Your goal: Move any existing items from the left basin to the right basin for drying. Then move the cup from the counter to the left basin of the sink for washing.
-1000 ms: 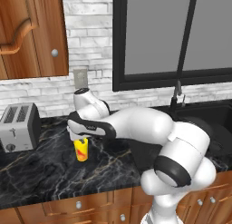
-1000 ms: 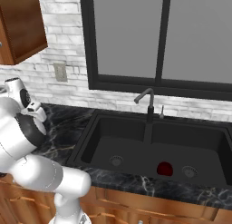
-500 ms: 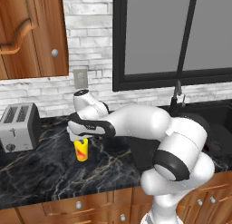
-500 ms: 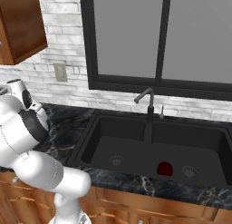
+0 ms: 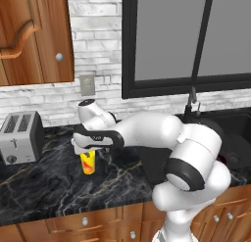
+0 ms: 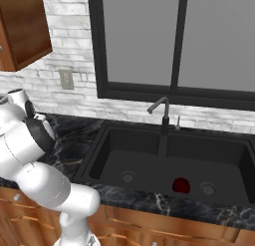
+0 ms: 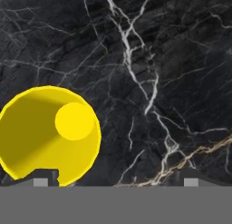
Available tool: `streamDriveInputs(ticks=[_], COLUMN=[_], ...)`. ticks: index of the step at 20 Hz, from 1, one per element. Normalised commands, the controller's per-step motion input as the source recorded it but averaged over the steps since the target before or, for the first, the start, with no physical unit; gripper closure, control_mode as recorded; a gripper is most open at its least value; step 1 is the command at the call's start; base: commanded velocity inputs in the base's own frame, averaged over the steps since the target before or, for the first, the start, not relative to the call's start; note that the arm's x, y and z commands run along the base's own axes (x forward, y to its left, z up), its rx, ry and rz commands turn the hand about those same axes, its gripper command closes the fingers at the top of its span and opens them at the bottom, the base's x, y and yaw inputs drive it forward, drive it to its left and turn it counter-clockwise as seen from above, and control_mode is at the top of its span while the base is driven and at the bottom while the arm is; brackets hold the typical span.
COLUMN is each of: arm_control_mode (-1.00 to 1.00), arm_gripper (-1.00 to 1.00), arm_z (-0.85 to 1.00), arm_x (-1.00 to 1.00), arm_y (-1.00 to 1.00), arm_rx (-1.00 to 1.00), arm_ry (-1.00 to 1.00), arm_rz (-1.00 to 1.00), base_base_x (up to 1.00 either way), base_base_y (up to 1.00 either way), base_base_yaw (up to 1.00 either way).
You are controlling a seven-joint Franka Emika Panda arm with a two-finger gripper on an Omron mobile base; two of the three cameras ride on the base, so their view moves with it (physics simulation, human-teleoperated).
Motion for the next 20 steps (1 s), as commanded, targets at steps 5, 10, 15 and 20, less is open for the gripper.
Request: streamDriveInputs(ticks=[5, 10, 15, 20], arm_control_mode=[-1.0, -1.0, -1.0, -1.0], arm_gripper=[-1.0, -1.0, -1.0, -1.0], arm_z=[-0.08, -0.1, -0.14, -0.11], arm_x=[0.04, 0.03, 0.01, 0.0], arm_y=[0.02, 0.0, 0.01, 0.0], arm_rx=[0.0, 0.0, 0.0, 0.0], arm_ry=[0.0, 0.01, 0.02, 0.02], arm_rz=[0.0, 0.0, 0.0, 0.0], base_base_x=[0.0, 0.0, 0.0, 0.0], base_base_y=[0.0, 0.0, 0.0, 0.0], base_base_yaw=[0.0, 0.0, 0.0, 0.0])
